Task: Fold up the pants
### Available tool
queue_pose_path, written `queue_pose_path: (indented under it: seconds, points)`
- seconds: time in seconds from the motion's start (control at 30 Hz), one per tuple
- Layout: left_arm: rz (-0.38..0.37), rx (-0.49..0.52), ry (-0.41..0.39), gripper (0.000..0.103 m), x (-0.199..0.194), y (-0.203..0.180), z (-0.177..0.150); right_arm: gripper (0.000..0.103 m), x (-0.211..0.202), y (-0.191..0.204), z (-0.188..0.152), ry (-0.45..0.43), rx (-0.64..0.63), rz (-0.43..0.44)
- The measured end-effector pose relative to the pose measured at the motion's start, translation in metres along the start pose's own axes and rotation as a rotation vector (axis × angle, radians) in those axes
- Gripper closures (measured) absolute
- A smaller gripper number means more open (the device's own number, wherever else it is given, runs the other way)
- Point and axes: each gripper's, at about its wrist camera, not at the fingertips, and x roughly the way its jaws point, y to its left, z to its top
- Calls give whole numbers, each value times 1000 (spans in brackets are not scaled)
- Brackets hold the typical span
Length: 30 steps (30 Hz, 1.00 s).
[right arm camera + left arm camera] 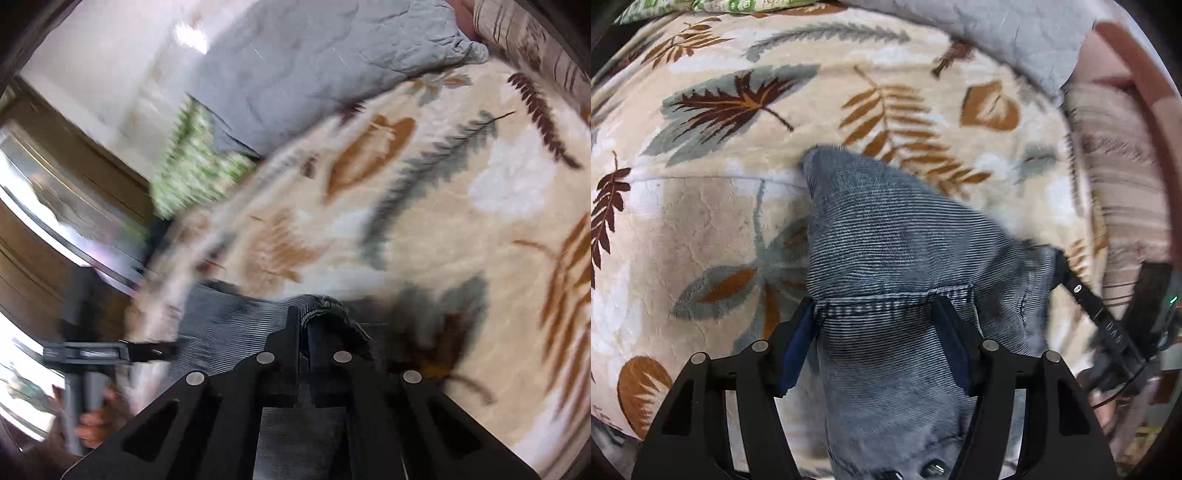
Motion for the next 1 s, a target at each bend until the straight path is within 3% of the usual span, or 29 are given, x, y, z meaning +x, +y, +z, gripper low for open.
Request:
queue_pose_path:
  seconds: [0.1,0.3,0.37,0.43,0.63,0.8,0.9,0.93,0.97,1.0]
  points:
    - [25,-5,-27,29,7,1,-4,99,15,-12,-7,42,8,-38]
    - [39,0,-44,30,-12,1,-14,92,-4,-10,-8,15,52,10]
    - [66,28,-69,30,-23,-3,-24,85,-16,-7,-12,2,56,15]
    - [70,41,-80,30,-28,-7,-31,69,-28,-5,-19,3,72,33]
    - [95,70,-95,30,-44,-12,-58,50,-55,2,-49,18,87,17]
    - [-6,-6,-51,28,-52,8,-77,43,-63,2,-69,30,120,58]
    - [-86,-57,13,25,-43,18,-88,43,-51,5,-82,78,126,80]
    - [-94,-68,31,25,-40,19,-91,54,-48,8,-85,88,111,80]
    - [-93,-71,38,25,-37,18,-95,70,-49,15,-88,87,80,116]
    - [-84,-63,38,25,-34,17,-99,94,-52,23,-88,78,38,104]
